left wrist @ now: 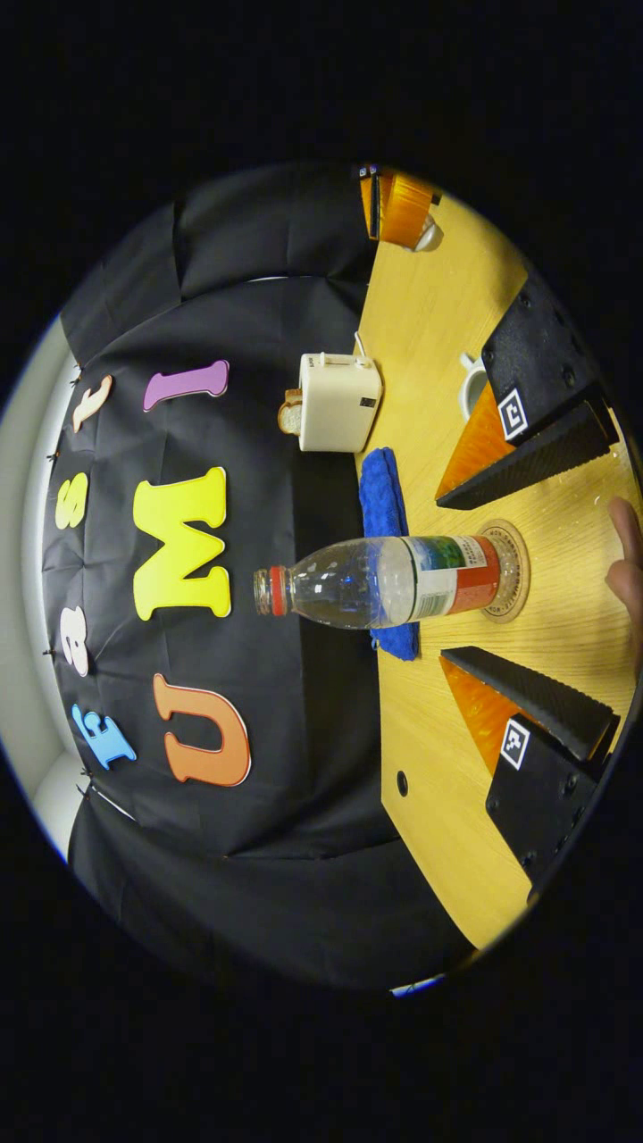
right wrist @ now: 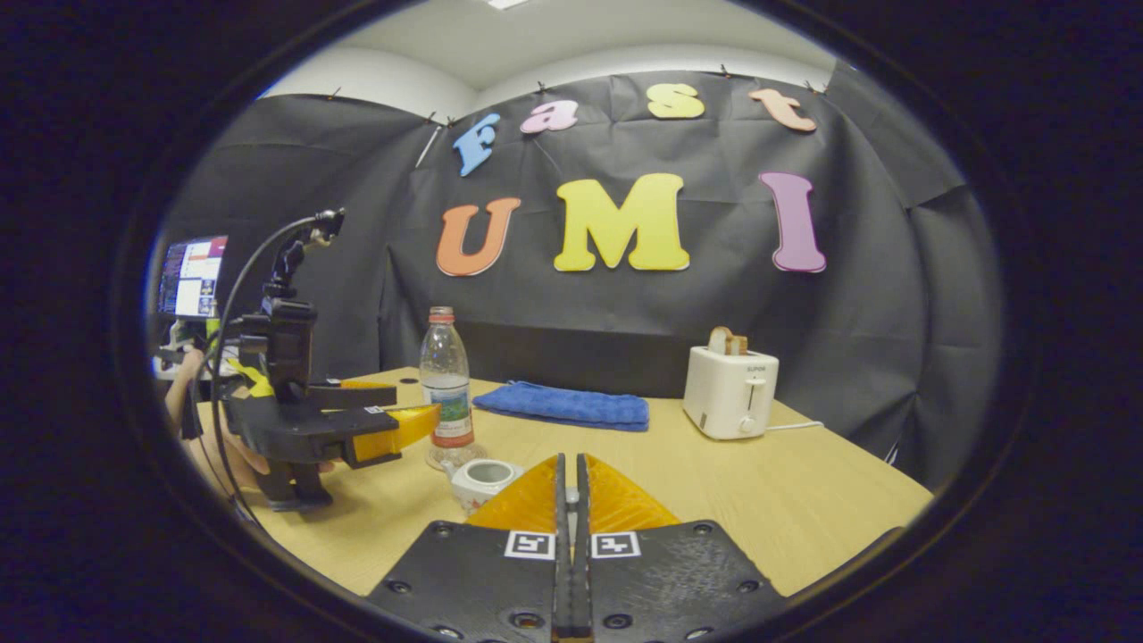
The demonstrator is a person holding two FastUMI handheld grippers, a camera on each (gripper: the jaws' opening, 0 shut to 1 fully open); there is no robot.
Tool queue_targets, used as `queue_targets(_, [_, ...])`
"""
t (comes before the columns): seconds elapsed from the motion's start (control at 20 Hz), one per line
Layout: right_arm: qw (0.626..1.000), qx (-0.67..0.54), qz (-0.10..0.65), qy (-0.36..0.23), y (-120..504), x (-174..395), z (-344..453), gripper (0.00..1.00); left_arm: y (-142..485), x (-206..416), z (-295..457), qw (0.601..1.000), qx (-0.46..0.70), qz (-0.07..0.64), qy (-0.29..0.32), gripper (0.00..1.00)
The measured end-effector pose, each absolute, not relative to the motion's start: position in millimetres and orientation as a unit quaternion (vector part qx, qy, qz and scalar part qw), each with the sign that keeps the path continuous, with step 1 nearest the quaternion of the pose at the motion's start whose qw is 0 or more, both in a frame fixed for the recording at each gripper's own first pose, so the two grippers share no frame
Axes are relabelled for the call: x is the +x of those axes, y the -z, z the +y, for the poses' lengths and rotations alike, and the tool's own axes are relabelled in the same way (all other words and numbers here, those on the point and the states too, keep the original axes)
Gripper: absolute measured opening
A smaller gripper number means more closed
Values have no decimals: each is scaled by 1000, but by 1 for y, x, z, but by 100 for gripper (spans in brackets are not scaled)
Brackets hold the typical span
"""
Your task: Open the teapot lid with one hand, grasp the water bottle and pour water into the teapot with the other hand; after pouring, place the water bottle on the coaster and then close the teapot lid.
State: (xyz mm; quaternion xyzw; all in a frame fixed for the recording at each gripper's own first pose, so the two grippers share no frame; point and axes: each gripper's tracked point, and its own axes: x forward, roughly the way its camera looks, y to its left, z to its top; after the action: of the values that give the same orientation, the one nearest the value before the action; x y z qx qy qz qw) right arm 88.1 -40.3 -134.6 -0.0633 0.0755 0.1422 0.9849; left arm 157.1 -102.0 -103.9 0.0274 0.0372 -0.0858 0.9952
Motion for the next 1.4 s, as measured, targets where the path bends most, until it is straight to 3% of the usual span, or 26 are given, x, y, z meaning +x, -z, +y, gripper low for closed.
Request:
queue_targets(0.5, [976, -52, 88, -191, 136, 103, 8, 0, 65, 60, -81, 997, 13, 31, 64, 96])
queue_targets(0.7, [975, -36, 105, -194, 142, 125, 27, 0, 23, 36, -66, 996, 38, -8, 75, 96])
queue_targets(0.9, [970, -6, 126, -207, 150, 139, 48, 1, 4, 22, -34, 998, 48, -17, 38, 96])
queue_targets(1.4, [969, 18, 159, -189, 174, 171, 61, 2, 11, 21, -2, 999, -14, 12, 29, 96])
